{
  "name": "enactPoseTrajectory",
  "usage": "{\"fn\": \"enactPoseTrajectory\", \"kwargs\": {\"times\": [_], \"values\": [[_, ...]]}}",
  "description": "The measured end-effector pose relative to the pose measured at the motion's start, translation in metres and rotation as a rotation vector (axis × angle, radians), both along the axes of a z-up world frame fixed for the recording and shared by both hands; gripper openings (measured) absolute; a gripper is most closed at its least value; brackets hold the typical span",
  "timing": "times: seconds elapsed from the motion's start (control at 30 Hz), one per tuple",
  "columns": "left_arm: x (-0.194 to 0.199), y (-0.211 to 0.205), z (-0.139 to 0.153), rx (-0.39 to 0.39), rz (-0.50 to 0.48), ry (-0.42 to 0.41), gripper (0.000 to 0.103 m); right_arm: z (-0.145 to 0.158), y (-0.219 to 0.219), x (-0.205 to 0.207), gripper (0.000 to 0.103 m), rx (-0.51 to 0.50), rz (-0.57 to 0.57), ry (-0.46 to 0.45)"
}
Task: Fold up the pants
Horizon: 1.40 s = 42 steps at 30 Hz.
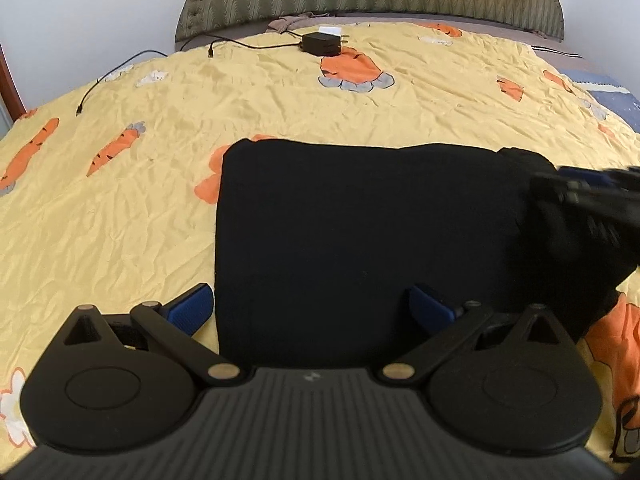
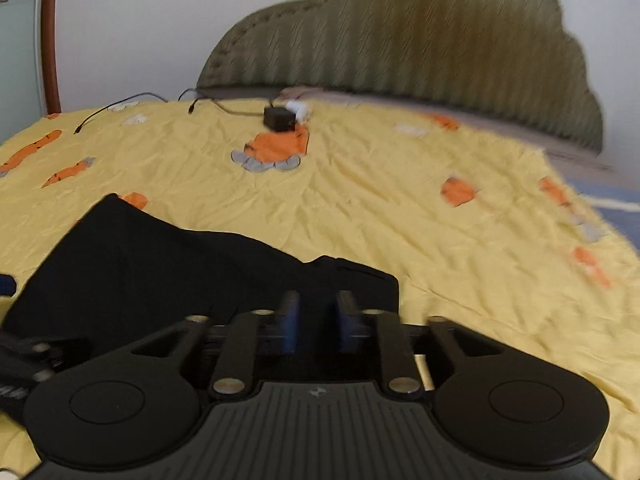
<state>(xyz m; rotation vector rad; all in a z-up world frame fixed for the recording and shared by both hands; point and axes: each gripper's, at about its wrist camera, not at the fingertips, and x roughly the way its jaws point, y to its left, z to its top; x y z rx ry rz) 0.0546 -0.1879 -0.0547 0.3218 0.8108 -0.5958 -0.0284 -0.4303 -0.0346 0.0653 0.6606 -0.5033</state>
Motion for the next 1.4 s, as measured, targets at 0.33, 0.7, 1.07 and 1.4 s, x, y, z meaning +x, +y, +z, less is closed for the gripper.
{"fn": "enactPoseTrajectory", "kwargs": {"times": [0.33,0.7,1.07,1.4], "values": [[-0.020,0.008,0.005,-0.007,0.000,0.029,0.103,-0.014,0.040,-0.033,0.068,0.002,0.031,0.036],[-0.034,0.041,0.021,-0.038,0.048,0.051,0.103,0.016,0.094,-0.079,0.070,0.015,0.042,-0.076],[-0.040,0.117,0.027,-0.053,0.175,0.066,0.103,0.018,0.160,-0.077,0.072,0.051,0.144,-0.088],[-0.034,0.181,0.020,-0.033,0.295,0.059,0.103,0.007,0.219,-0.057,0.079,0.109,0.133,-0.060]]}}
